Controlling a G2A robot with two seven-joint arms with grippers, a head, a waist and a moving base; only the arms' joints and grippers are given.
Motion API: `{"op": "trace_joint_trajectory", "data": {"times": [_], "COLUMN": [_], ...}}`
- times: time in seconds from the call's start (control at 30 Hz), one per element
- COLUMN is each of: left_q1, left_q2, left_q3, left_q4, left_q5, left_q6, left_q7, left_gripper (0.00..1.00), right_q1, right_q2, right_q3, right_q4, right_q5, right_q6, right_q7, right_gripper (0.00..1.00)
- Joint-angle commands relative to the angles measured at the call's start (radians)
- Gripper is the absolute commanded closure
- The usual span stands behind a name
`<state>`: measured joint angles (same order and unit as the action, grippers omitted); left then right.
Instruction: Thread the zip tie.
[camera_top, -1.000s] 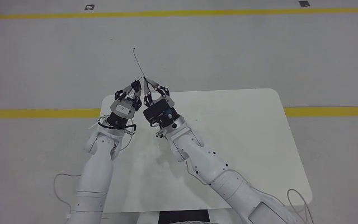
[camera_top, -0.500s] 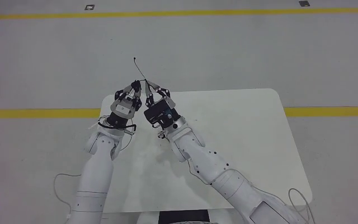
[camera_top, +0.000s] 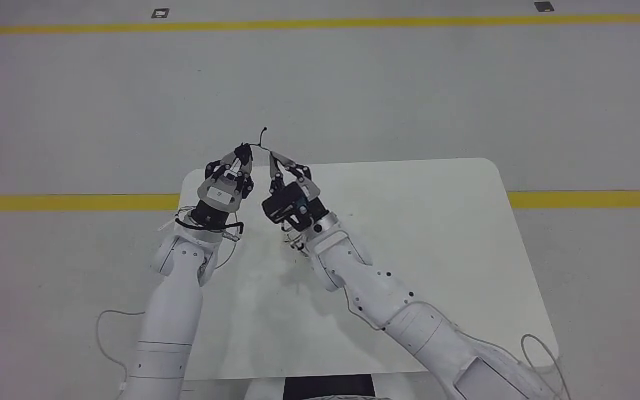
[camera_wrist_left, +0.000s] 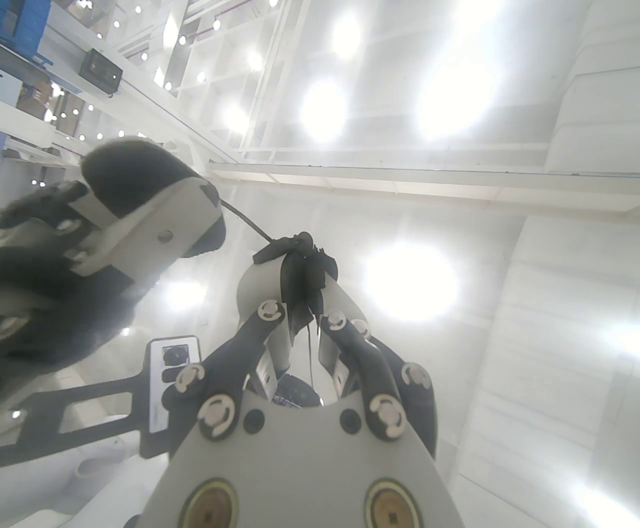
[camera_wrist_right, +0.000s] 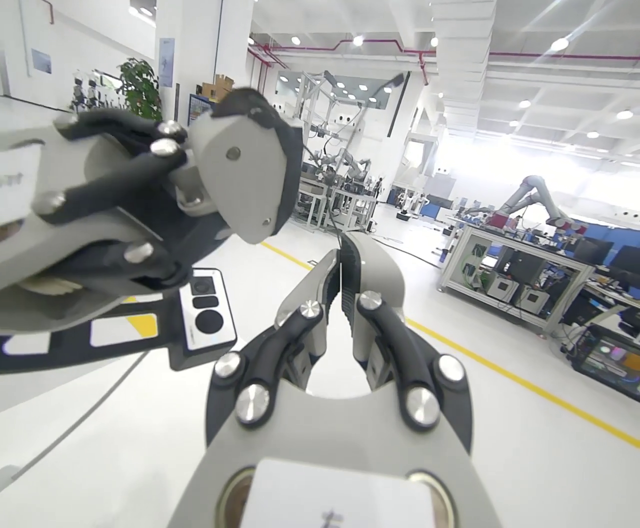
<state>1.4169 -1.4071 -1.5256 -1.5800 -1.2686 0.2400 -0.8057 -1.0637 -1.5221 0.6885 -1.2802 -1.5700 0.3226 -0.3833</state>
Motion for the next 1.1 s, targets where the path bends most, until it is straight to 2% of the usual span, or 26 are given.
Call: {"op": "trace_joint_trajectory", "data": {"times": [0.0, 0.33, 0.73, 0.77, 0.8, 0.87, 1.07], "left_q1": [0.000, 0.000, 0.000, 0.000, 0.000, 0.000, 0.000], "left_q2": [0.000, 0.000, 0.000, 0.000, 0.000, 0.000, 0.000], "left_q3": [0.000, 0.000, 0.000, 0.000, 0.000, 0.000, 0.000], "left_q4": [0.000, 0.000, 0.000, 0.000, 0.000, 0.000, 0.000], "left_q5": [0.000, 0.000, 0.000, 0.000, 0.000, 0.000, 0.000], "left_q6": [0.000, 0.000, 0.000, 0.000, 0.000, 0.000, 0.000], "left_q7": [0.000, 0.000, 0.000, 0.000, 0.000, 0.000, 0.000], "left_gripper": [1.00, 1.00, 1.00, 1.00, 1.00, 1.00, 1.00], "right_q1": [-0.001, -0.009, -0.019, -0.022, -0.027, -0.037, -0.119], "right_q2": [0.007, 0.035, 0.052, 0.053, 0.054, 0.056, 0.057], "right_q3": [-0.004, 0.000, 0.016, 0.023, 0.038, 0.058, 0.170], "right_q4": [0.001, -0.005, -0.026, -0.028, -0.031, -0.041, -0.128], "right_q5": [0.000, 0.000, 0.000, 0.000, 0.000, 0.000, 0.000], "right_q6": [0.009, 0.017, 0.017, 0.017, 0.017, 0.017, 0.017], "right_q7": [0.011, 0.083, 0.104, 0.108, 0.113, 0.115, 0.110], "right_gripper": [1.00, 1.00, 1.00, 0.58, 0.00, 0.00, 0.00]}}
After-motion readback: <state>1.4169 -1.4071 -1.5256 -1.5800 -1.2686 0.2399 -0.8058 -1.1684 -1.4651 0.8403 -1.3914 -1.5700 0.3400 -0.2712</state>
